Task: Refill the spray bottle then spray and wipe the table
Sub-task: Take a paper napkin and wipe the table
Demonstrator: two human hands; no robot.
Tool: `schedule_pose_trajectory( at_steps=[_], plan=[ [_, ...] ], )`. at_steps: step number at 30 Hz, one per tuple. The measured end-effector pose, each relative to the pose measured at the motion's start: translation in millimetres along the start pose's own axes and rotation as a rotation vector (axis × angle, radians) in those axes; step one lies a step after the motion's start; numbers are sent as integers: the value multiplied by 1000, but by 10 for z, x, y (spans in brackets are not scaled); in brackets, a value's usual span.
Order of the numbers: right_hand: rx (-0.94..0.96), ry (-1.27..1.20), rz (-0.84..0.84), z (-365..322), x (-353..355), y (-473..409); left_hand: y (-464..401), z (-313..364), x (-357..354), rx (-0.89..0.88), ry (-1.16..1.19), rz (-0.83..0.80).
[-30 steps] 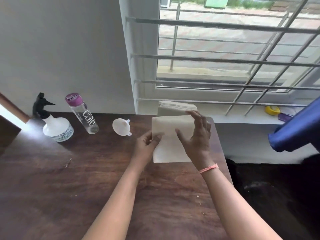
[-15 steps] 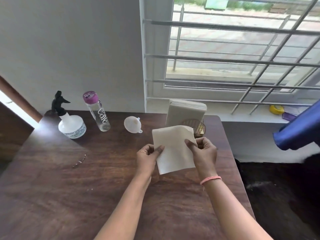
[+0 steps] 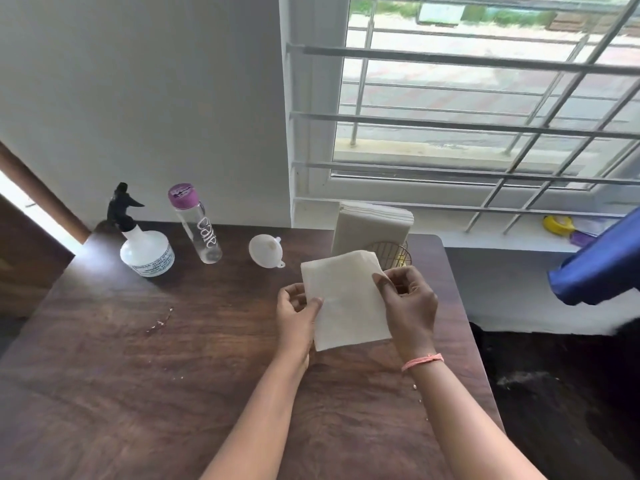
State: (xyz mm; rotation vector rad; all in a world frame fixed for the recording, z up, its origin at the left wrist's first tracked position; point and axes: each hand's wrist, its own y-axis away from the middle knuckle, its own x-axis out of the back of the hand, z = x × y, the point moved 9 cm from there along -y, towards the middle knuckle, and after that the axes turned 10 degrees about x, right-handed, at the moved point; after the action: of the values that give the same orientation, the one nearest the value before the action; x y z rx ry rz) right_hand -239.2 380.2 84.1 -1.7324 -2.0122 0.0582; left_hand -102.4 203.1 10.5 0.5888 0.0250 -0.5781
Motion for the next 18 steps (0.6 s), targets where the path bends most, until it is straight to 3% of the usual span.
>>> schedule_pose_trajectory(
  at_steps=[3,8,13,15,18],
  plan=[
    [-65,-11,-81,142,-51,-38,0,-40,-81,17,42,-30],
    [-375,-275,-229,619,-83,18,39,-218,-254,90,30,-119],
    [-517,-354,-211,853,103,129,178,-147,-237,-227,-346,97],
    [-531,-346,-219,862,107,155,223,-176,-414,-244,-378,-2],
    [-521,-433,-259,777,-5,169,306,-329,-784,-132,-362,-261]
  ],
)
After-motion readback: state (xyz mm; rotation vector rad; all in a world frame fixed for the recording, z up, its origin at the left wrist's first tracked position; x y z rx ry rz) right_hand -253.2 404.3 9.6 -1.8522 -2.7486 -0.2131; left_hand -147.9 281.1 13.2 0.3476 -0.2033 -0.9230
